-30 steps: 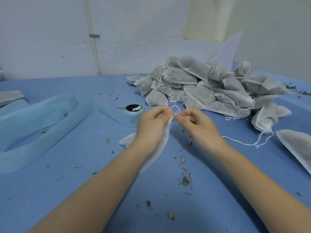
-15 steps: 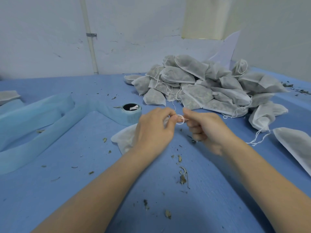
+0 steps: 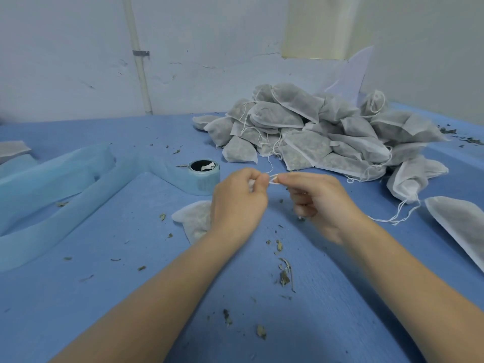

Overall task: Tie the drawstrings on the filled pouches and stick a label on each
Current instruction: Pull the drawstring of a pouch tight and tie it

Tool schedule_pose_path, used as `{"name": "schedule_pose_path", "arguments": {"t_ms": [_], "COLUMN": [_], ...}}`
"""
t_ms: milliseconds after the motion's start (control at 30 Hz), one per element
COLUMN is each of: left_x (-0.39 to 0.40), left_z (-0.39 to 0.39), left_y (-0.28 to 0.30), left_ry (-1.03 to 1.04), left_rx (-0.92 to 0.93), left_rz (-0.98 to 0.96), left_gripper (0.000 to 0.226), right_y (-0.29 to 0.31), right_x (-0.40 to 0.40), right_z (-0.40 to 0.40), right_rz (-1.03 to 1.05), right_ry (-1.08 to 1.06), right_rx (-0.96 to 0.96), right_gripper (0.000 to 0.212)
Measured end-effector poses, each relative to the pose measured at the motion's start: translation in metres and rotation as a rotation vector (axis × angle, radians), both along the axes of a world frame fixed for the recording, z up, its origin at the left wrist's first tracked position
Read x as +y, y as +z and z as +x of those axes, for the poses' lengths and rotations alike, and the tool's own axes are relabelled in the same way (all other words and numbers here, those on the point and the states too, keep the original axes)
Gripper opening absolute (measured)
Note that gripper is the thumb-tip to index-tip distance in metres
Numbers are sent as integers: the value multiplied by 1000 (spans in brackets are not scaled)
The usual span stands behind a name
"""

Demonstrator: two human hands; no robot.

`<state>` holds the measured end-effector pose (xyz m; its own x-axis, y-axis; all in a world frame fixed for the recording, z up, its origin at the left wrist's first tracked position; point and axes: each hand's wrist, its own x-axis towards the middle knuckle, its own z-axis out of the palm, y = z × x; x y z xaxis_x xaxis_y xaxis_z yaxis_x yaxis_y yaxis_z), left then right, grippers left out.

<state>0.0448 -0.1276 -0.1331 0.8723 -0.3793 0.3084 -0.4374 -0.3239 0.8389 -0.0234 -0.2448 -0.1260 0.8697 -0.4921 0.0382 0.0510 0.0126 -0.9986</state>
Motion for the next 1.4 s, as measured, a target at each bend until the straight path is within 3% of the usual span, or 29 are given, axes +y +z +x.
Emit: {"name": "schedule_pose_path", "arguments": {"t_ms": [167,267,433,567,800,867,967,1133,1167,1267,1400], "left_x": [-2,0,4,2,5,5,2,0,0,2,0], "left_z": [-1,-3,-9,-8,-3,-2,-3,-4,-3,0,3], "left_y": [2,-1,-2,-1,-6,-5,-1,11,13,17,17], "left_ry": [-94,-94,-49,26,156,164,121,-16,-53,-123,-44], "left_rx": [147,-23,-412,-525,-823,-783,-478,9,49,75,109], "left_rz": [-103,-110,-200,-183,0,-4,-10,-130,-157,-131,-145], "left_gripper": [30,14,16,6,8,7,5,15,9,28,12], "right_y": [-2,-1,0,-2,-1,1,1,-2,-2,1,0], "right_x": [4,4,2,-1,5,6,7,15,18,24,24], "right_z": [2,2,2,1,-1,-3,-3,3,5,9,12], "right_rz": [371,398,339,263,-144,-240,-325,-117,-57,65,-131], "right_ry": [163,179,129,69,-62,-77,-94,-83,-62,21,-72], "right_rx": [-7,-8,-3,11,28,-14,-47,-88,-101,-140,-95], "right_gripper": [11,14,11,10,13,11,12,14,15,18,18]}}
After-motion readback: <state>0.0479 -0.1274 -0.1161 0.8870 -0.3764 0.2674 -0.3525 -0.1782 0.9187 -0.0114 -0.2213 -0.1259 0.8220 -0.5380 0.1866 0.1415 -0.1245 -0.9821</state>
